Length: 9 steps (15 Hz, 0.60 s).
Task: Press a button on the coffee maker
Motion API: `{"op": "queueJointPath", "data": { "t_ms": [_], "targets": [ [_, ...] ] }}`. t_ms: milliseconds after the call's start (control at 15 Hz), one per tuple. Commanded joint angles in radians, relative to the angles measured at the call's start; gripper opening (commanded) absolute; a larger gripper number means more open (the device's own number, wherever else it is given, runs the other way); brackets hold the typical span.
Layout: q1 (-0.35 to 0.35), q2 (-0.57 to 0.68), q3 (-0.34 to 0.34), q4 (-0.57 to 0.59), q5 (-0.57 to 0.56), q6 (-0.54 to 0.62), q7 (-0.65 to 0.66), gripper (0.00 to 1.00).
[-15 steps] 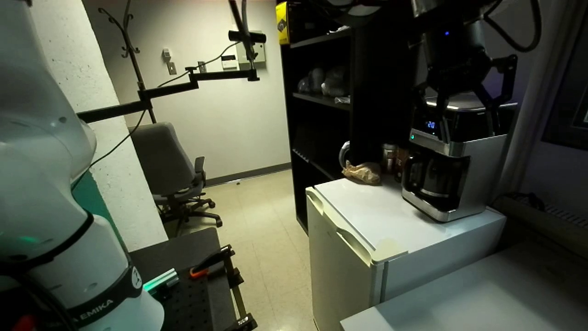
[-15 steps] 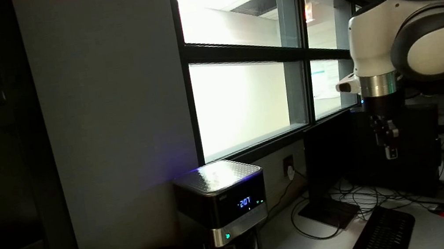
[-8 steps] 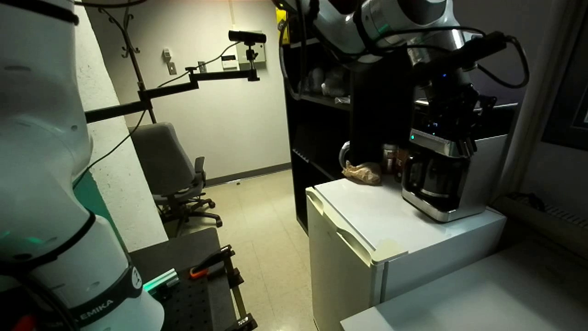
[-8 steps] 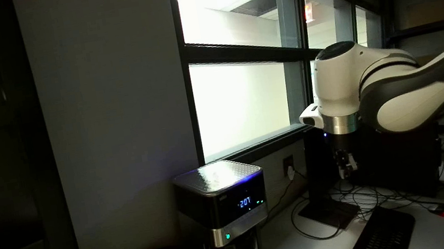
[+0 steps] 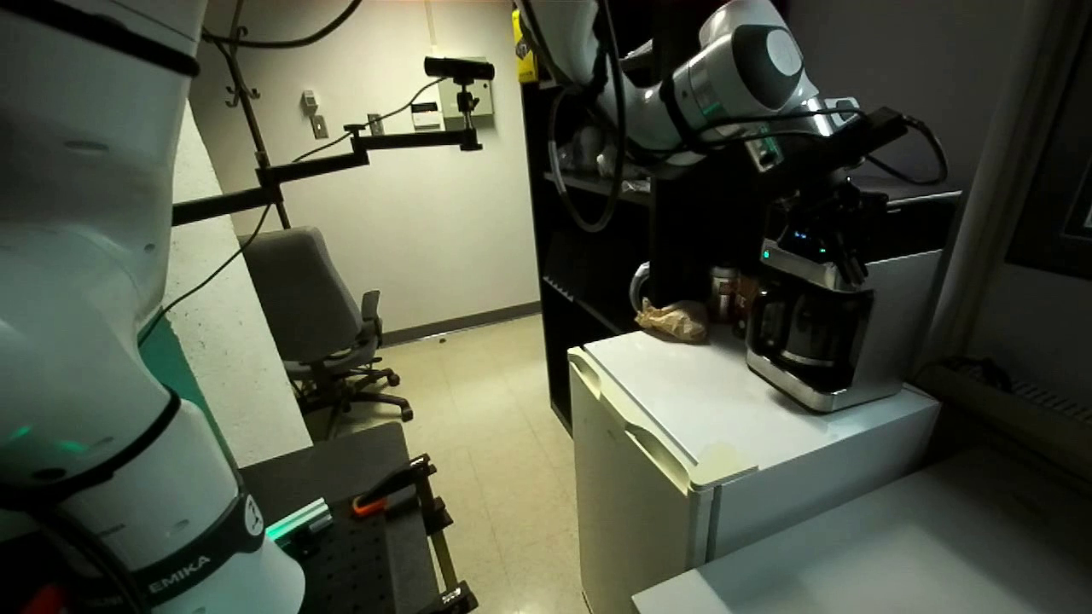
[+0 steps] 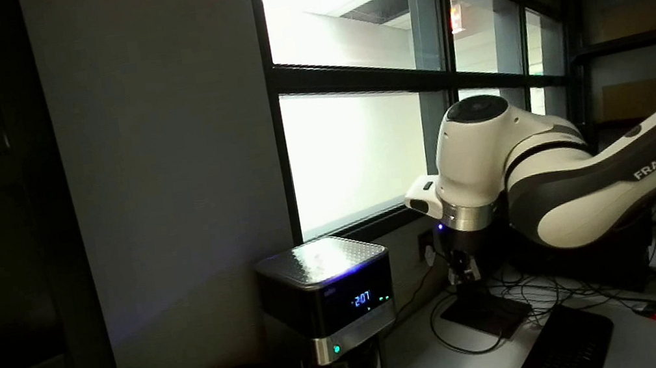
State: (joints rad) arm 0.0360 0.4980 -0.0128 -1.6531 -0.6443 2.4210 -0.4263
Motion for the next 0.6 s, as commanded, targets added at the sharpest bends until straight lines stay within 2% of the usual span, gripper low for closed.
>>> {"op": "queueJointPath", "data": {
  "t_ms": [0,533],
  "targets": [
    [0.017,0.063,-0.002,0.060,-0.040,0.097,0.000,0.00],
    [0.017,0.134,0.023,0.105,-0.007,0.242,-0.029,0.00]
  ]
}}
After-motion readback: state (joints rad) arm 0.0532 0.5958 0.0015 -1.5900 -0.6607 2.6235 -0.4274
